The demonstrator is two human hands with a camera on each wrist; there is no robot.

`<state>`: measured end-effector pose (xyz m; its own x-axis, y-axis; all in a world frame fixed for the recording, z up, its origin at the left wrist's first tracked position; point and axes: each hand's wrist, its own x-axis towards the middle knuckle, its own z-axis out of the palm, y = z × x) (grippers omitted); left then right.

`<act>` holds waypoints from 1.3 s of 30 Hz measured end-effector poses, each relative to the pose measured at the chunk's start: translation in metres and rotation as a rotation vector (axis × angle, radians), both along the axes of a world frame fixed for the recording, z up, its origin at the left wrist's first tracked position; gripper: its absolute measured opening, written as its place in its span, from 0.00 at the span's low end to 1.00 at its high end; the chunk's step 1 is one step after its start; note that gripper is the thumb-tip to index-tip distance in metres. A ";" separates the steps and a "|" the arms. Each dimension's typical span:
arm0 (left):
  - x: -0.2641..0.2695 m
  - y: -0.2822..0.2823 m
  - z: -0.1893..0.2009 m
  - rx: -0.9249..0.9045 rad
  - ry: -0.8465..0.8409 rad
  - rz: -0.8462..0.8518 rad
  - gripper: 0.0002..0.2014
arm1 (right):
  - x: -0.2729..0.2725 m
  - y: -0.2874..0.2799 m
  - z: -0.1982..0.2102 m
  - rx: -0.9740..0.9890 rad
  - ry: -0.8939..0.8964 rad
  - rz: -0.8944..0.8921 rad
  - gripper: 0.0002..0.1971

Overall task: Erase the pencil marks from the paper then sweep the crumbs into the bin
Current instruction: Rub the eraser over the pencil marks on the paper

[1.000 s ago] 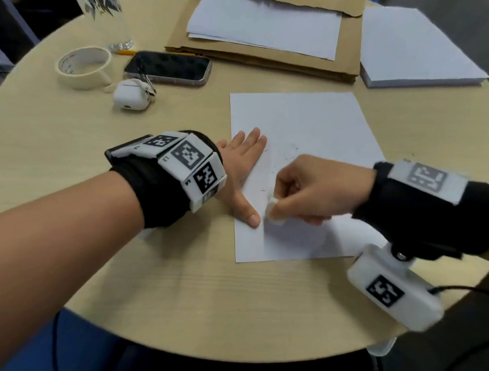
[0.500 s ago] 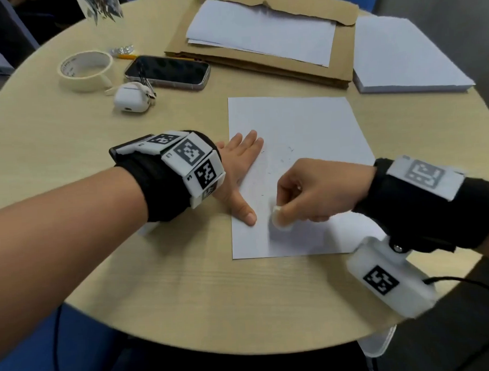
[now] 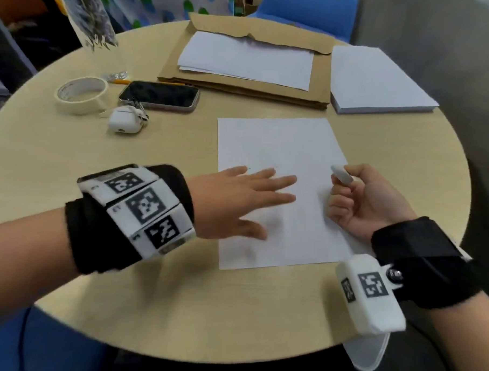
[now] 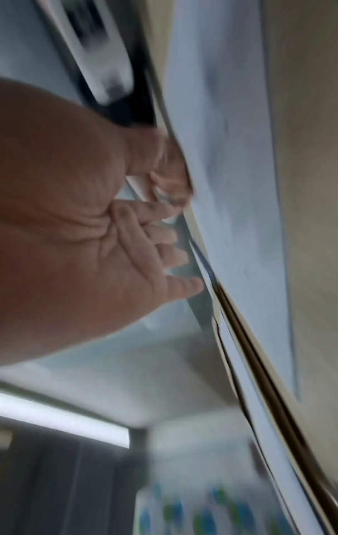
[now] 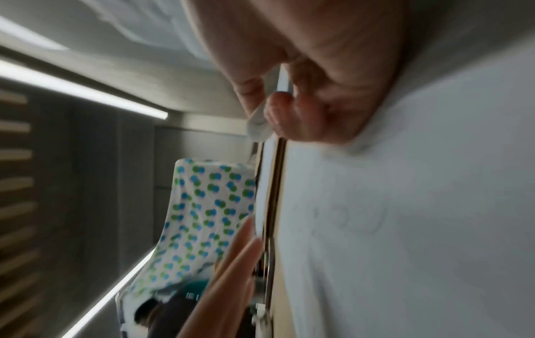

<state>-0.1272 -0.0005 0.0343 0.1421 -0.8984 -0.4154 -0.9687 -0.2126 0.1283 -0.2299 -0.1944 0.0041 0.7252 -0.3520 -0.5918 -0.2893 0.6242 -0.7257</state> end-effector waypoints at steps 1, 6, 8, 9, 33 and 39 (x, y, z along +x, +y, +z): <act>-0.010 0.005 0.000 0.024 -0.002 -0.100 0.35 | -0.001 -0.001 -0.002 0.004 -0.004 -0.007 0.08; -0.032 0.019 -0.018 0.271 0.116 -0.238 0.40 | -0.001 -0.004 -0.003 -0.010 -0.006 0.053 0.10; -0.012 0.016 -0.022 0.303 0.114 -0.060 0.37 | 0.000 -0.004 -0.004 -0.020 -0.001 0.079 0.09; 0.000 0.013 -0.023 0.290 0.094 0.085 0.37 | 0.000 -0.004 -0.004 -0.023 0.004 0.088 0.09; -0.043 -0.045 -0.013 0.219 0.115 -0.117 0.38 | -0.012 -0.012 -0.008 0.028 -0.020 0.160 0.14; 0.013 -0.054 -0.025 0.209 -0.100 0.268 0.38 | -0.014 -0.013 -0.010 0.049 -0.046 0.178 0.17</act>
<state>-0.1141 -0.0547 0.0089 0.4104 -0.7209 -0.5584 -0.8807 -0.4723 -0.0376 -0.2440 -0.2079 -0.0060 0.8001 -0.1872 -0.5698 -0.3654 0.6013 -0.7106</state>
